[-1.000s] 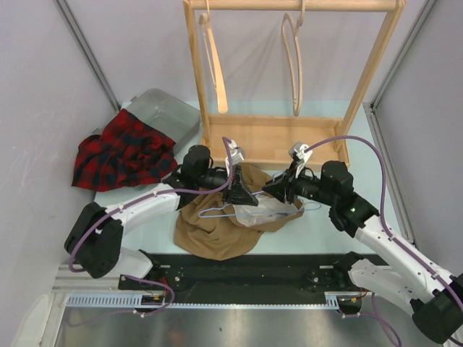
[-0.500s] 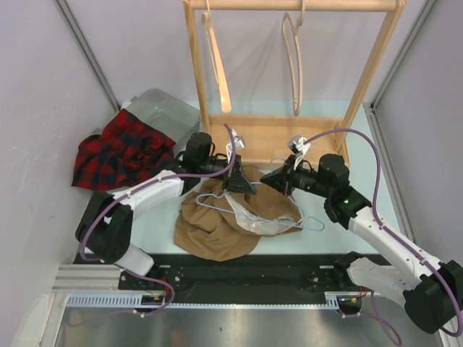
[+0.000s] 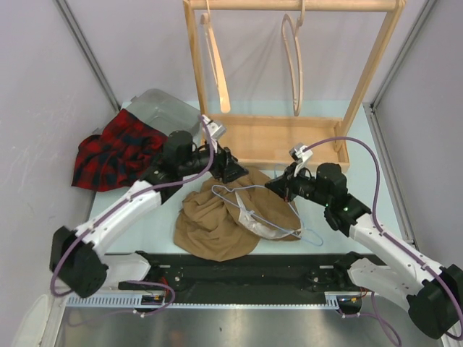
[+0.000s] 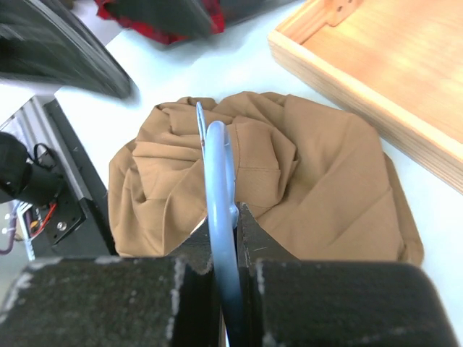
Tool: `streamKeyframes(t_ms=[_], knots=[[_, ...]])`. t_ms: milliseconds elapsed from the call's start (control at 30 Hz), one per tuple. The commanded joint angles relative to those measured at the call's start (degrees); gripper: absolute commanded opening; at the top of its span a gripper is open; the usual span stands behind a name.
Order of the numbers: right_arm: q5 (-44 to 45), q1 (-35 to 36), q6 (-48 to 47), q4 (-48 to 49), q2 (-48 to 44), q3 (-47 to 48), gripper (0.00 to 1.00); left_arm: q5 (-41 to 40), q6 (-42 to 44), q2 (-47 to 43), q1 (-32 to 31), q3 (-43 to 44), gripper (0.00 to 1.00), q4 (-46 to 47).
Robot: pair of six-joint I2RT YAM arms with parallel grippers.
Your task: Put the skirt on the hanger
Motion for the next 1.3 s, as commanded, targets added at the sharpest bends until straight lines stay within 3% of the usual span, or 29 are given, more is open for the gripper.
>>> streamKeyframes(t_ms=[0, 233, 400, 667, 967, 1267], knots=[[6.31, 0.01, 1.41, 1.74, -3.44, -0.56, 0.0, -13.2, 1.32, -8.88, 0.1, -3.89, 0.72, -8.82], [12.03, -0.17, 2.38, 3.15, -6.16, -1.44, 0.0, -15.49, -5.53, -15.66, 0.1, -15.85, 0.74, -9.03], [14.41, -0.26, 2.55, 3.33, -6.6, -1.53, 0.0, -16.63, -10.18, -12.59, 0.1, -18.76, 0.75, -5.25], [16.96, -0.35, 2.55, 3.5, -8.62, -2.15, 0.0, -18.21, -14.94, -4.33, 0.1, -17.79, 0.76, 2.83], [18.98, -0.35, 2.38, 2.27, -12.49, -3.02, 0.0, -19.8, -18.28, 7.0, 0.1, -9.9, 0.78, 8.11], [21.09, -0.35, 2.81, 0.43, -14.95, -3.81, 0.0, -17.0, -18.46, 14.04, 0.45, -2.69, 0.79, 7.68]])
